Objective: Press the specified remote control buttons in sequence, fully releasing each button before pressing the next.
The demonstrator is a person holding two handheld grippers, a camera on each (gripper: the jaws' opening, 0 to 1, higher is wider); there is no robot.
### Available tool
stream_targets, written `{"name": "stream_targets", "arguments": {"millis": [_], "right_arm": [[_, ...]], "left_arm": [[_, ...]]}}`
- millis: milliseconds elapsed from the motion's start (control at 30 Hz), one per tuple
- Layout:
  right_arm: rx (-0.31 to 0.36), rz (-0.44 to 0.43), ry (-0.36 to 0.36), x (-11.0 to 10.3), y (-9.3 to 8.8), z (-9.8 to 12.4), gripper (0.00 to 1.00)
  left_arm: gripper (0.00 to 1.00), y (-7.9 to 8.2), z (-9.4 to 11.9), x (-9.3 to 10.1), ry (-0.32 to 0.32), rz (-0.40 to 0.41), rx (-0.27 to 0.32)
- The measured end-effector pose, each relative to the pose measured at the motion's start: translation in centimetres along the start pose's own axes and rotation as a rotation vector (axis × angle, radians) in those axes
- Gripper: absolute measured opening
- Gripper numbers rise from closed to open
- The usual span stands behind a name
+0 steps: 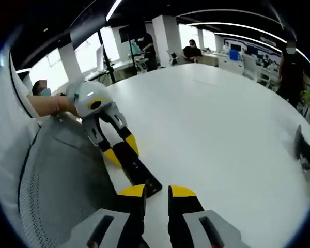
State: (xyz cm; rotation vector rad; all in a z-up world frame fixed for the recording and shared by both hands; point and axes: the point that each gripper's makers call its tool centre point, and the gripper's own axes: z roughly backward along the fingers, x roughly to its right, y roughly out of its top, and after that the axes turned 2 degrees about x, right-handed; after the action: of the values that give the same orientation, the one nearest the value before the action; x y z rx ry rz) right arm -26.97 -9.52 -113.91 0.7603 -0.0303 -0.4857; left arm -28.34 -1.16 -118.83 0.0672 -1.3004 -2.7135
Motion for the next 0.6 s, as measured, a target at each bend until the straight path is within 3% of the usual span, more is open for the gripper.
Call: {"name": "stream_targets", "arguments": {"millis": [100, 200, 300, 467, 600], "right_arm": [[-0.042, 0.027, 0.031, -0.1, -0.4, -0.9, 0.06], [-0.082, 0.049, 0.062, -0.3, -0.8, -1.6, 0.02], [-0.135, 0.085, 0.092, -0.5, -1.5, -2.2, 0.0], [-0.173, 0.129, 0.122, -0.7, -1.8, -2.8, 0.0], [-0.194, 0.162, 0.128, -0.4, -1.6, -3.2, 0.0]], "left_arm": [[0.24, 0.1, 0.0, 0.0, 0.006, 0.009, 0.013], [0.25, 0.3, -0.1, -0.1, 0.009, 0.097, 0.03], [0.25, 0.3, -0.1, -0.1, 0.005, 0.071, 0.026], [0.24, 0.4, -0.1, -0.3, 0.002, 0.101, 0.047], [0.24, 0.3, -0.1, -0.1, -0.004, 0.081, 0.059]]}}
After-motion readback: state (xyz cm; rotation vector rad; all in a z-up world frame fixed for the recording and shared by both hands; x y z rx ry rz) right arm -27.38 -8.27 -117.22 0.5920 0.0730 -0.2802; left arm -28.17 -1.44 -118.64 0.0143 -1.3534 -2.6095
